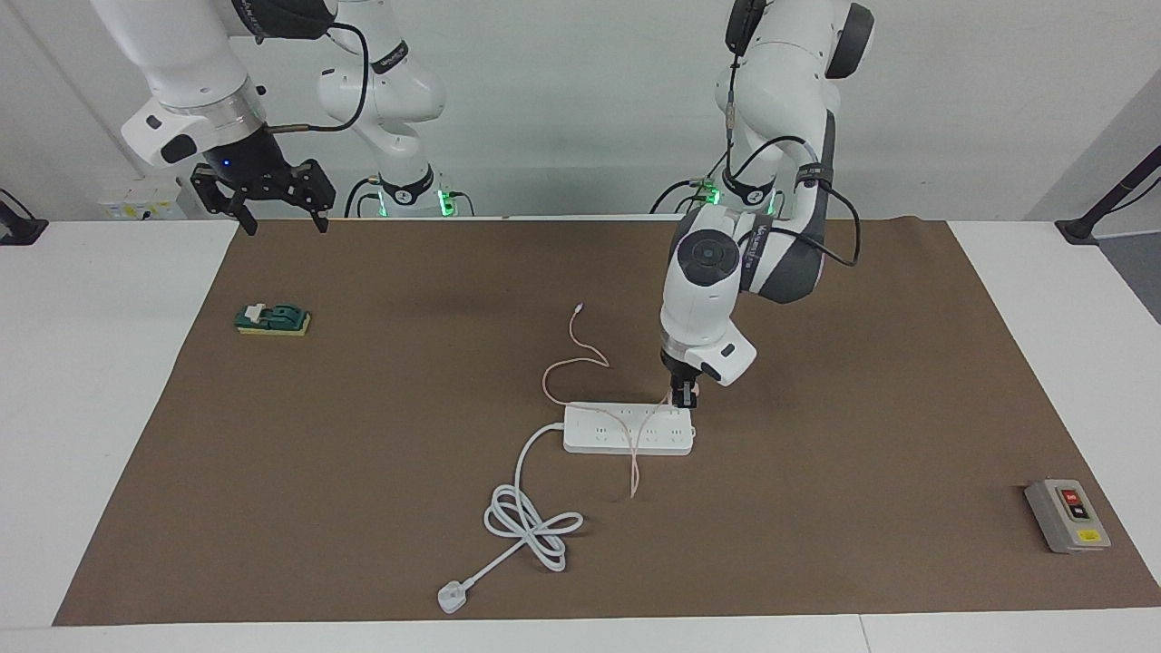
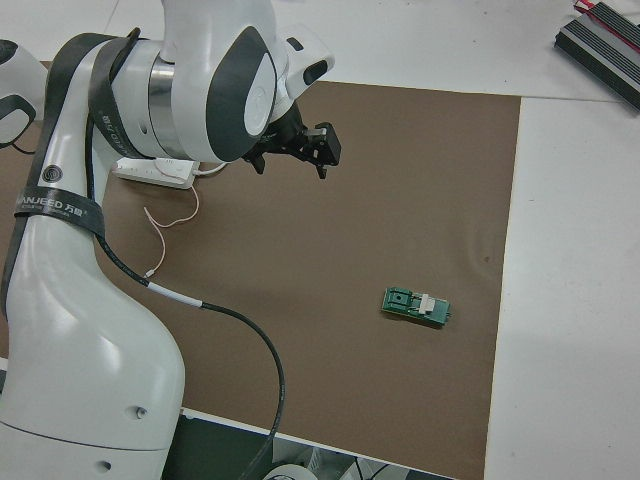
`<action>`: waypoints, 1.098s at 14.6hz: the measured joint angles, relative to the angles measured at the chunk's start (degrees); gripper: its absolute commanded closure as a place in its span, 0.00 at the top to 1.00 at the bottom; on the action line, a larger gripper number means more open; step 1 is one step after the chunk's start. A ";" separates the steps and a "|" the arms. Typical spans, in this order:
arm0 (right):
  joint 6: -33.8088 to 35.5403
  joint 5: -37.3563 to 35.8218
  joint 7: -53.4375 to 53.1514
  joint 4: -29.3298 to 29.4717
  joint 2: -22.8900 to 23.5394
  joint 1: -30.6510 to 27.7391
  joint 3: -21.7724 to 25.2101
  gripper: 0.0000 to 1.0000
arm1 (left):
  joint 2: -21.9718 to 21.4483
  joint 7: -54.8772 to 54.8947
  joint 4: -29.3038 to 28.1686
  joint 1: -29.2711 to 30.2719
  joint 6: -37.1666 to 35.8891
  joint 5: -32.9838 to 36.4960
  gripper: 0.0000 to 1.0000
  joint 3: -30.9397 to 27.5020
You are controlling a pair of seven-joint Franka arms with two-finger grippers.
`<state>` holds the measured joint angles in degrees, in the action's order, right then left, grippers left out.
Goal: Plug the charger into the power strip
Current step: 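Press the charger prongs into the socket with the left gripper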
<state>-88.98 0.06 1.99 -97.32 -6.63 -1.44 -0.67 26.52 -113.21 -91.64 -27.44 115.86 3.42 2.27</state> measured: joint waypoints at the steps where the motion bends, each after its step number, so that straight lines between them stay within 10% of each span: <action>1: 0.00 0.00 0.00 0.00 0.00 0.00 0.00 1.00 | -0.27 0.26 -0.64 0.00 0.45 0.00 0.00 0.13; 16: 0.00 0.00 0.00 0.00 0.00 -0.21 0.00 1.00 | -0.27 2.19 -0.19 0.01 0.46 -0.01 0.00 0.45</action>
<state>-88.98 0.06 1.99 -97.32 -6.63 -1.65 -0.67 26.25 -111.02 -91.83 -27.42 116.32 3.41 2.72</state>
